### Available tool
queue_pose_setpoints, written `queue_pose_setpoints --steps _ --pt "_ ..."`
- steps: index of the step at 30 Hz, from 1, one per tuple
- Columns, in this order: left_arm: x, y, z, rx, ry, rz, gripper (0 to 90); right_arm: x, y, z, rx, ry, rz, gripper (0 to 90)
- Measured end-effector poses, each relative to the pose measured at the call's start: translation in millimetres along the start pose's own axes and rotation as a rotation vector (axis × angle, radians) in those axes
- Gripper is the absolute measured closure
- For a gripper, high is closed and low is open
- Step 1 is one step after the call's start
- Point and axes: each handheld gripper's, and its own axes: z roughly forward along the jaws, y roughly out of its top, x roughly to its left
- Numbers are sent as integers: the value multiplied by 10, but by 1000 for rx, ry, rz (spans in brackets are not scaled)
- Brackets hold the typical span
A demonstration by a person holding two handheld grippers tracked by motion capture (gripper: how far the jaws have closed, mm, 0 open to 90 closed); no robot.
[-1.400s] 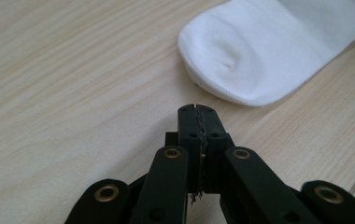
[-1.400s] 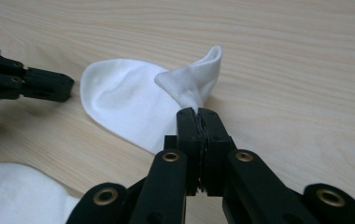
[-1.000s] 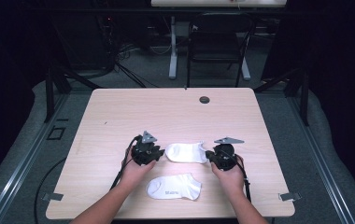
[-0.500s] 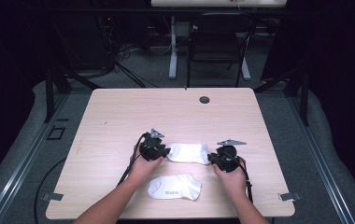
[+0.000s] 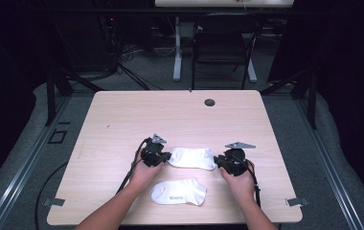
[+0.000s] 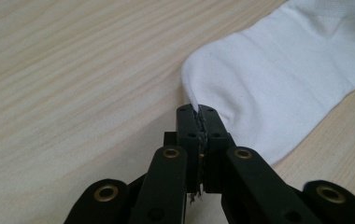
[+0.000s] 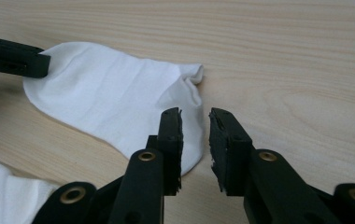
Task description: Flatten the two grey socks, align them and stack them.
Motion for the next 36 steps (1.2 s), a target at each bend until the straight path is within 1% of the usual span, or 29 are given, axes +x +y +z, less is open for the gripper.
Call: queue_pose_setpoints --steps 2,4,5,7,9,10,11,13,15,16,17,18,21,22,23,24,26,28,29,30,35,36 --pt "12 -30 -30 2 -6 -9 893 -1 16 11 9 9 4 703" --pt "23 -65 -55 -7 -1 -9 892 0 30 36 9 20 0 676" --pt "32 -78 -74 0 -7 -12 892 2 34 48 11 26 -2 665" --pt "45 -107 -99 -3 -6 -15 891 7 40 88 23 40 -5 637" --pt "61 -137 -120 -10 -10 -24 889 18 39 134 35 71 3 627" --pt "74 -147 -136 -3 -13 -22 887 26 40 146 50 72 1 627" --pt "82 -159 -150 -4 -17 -26 883 40 39 164 46 77 3 627" --pt "89 -169 -165 -6 -20 -26 870 62 45 204 55 77 -8 647" --pt "94 -169 -171 -10 -18 -28 833 82 56 241 67 74 -12 669" --pt "93 -167 -167 -20 -9 -31 816 90 61 255 72 78 -9 686" --pt "101 -156 -170 -20 -8 -32 798 101 63 270 67 78 -8 715" --pt "108 -148 -171 -20 -5 -30 782 105 66 280 67 73 -23 738" --pt "134 -107 -160 -28 6 -36 753 121 66 298 76 59 -21 786" --pt "140 -91 -153 -31 6 -45 747 119 66 304 77 53 -23 796" --pt "149 -72 -153 -31 1 -45 741 116 67 308 77 52 -19 805" --pt "156 -61 -153 -41 -2 -51 735 113 67 313 76 53 -13 812" --pt "172 -54 -132 -46 -13 -71 739 106 67 315 76 52 -14 835" --pt "183 -62 -101 -33 -14 -77 760 104 66 320 80 47 -18 847" --pt "186 -65 -95 -19 -22 -75 773 102 65 321 82 45 -21 849" --pt "176 -72 -77 -24 -21 -71 778 101 64 323 83 45 -19 850" --pt "140 -74 -62 -14 -23 -40 849 105 56 328 87 41 -26 856" --pt "137 -75 -61 -15 -25 -40 863 107 55 330 87 39 -26 857"
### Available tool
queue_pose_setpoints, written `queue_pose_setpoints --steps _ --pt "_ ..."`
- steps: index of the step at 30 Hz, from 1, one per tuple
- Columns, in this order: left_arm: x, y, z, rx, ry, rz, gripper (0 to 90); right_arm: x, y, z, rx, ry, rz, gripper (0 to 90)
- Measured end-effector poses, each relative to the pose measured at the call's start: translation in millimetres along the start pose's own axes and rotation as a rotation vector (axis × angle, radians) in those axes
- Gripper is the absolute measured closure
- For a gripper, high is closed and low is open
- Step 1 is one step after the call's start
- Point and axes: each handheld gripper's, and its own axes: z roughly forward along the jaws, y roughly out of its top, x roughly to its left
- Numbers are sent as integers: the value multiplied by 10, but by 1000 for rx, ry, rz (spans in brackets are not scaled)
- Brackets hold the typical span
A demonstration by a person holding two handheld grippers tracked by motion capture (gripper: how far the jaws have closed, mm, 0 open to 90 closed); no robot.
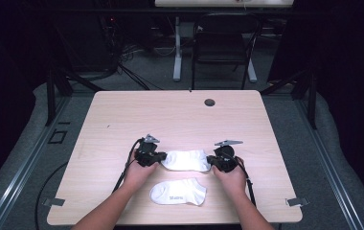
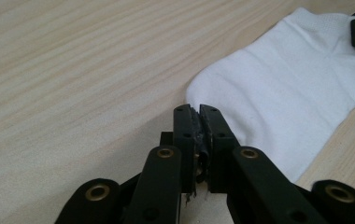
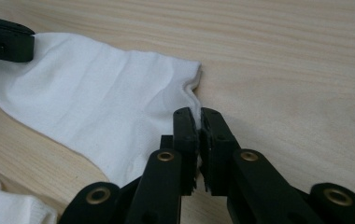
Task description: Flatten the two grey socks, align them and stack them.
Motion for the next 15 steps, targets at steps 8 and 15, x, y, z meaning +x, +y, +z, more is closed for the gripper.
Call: queue_pose_setpoints --steps 8,15 --pt "-2 -1 -9 4 -5 5 893 2 0 -1 -6 1 1 857" --pt "-19 -6 -33 7 -4 19 897 4 0 -32 -9 1 -16 861"
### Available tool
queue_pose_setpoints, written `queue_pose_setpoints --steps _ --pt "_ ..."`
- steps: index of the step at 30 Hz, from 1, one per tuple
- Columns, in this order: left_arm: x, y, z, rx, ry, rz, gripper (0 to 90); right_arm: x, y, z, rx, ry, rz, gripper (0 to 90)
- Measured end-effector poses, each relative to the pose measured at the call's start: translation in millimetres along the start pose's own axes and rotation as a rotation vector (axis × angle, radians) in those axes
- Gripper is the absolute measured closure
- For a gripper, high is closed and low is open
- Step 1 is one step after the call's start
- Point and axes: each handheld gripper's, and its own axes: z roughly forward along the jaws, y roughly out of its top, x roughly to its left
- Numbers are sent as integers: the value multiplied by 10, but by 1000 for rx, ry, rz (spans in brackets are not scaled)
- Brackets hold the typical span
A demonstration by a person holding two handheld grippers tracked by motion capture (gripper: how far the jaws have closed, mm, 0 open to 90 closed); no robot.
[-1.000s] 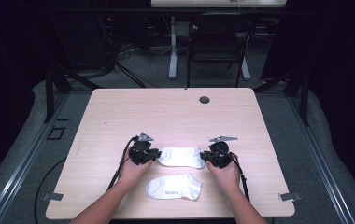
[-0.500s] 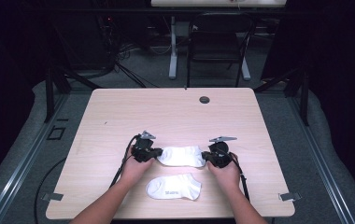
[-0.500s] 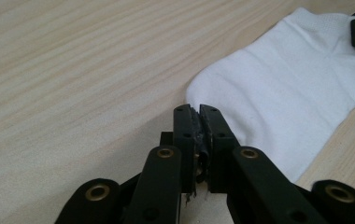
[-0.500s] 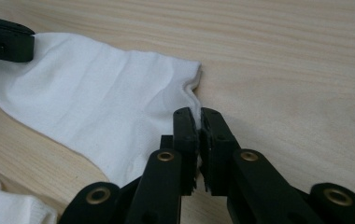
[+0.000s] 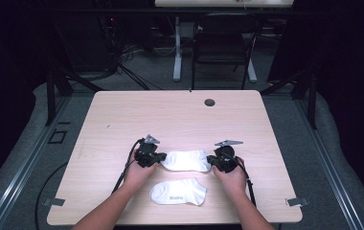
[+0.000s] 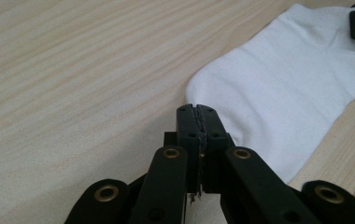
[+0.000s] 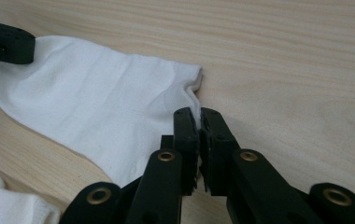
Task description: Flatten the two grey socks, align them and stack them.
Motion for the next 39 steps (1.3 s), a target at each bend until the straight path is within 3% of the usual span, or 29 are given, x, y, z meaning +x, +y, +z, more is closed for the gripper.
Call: queue_pose_setpoints --steps 9,27,39 --pt "-10 -7 -96 -16 -2 8 897 12 -7 -48 -7 12 -10 861" --pt "-30 -63 -367 -53 -12 11 896 194 79 -263 -63 78 -35 861" --pt "-72 -103 -542 -73 -28 8 895 318 123 -368 -75 92 -64 862"
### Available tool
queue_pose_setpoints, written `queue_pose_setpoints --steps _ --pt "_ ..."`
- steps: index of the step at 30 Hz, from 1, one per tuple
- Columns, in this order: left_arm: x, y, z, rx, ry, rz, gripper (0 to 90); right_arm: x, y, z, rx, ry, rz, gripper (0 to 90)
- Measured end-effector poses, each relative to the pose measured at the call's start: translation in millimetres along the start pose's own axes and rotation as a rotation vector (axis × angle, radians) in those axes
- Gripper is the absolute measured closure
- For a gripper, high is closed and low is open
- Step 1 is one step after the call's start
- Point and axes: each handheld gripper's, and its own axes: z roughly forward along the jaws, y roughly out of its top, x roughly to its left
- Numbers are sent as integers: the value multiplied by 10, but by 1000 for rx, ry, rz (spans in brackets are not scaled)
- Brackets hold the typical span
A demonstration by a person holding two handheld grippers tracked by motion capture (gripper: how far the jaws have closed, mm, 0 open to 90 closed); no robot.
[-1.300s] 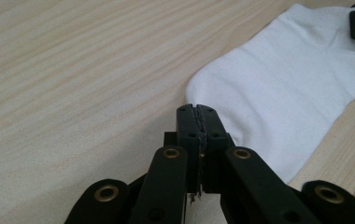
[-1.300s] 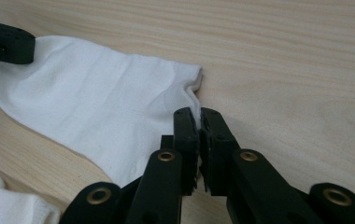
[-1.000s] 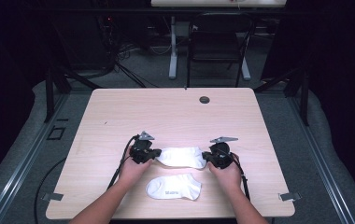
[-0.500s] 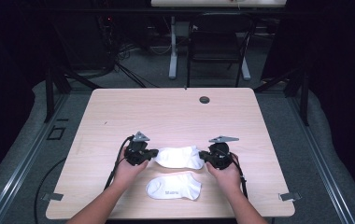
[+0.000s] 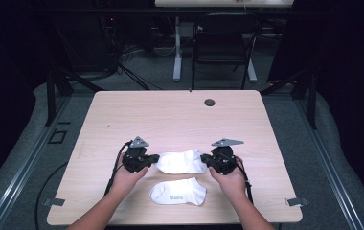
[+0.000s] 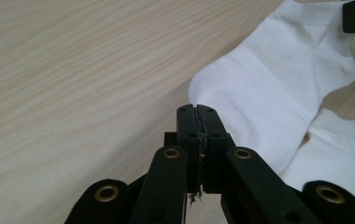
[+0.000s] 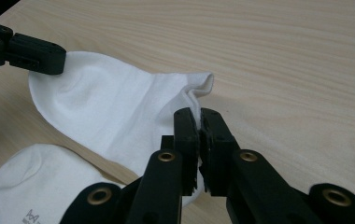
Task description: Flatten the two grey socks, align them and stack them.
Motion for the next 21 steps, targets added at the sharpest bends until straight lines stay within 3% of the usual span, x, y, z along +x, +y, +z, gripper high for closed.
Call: queue_pose_setpoints --steps 10,21 --pt "-94 -69 -152 -11 -19 22 895 94 -10 -136 0 30 -19 862" --pt "-219 -237 -257 -11 -62 15 895 201 -112 -267 9 64 -33 862"
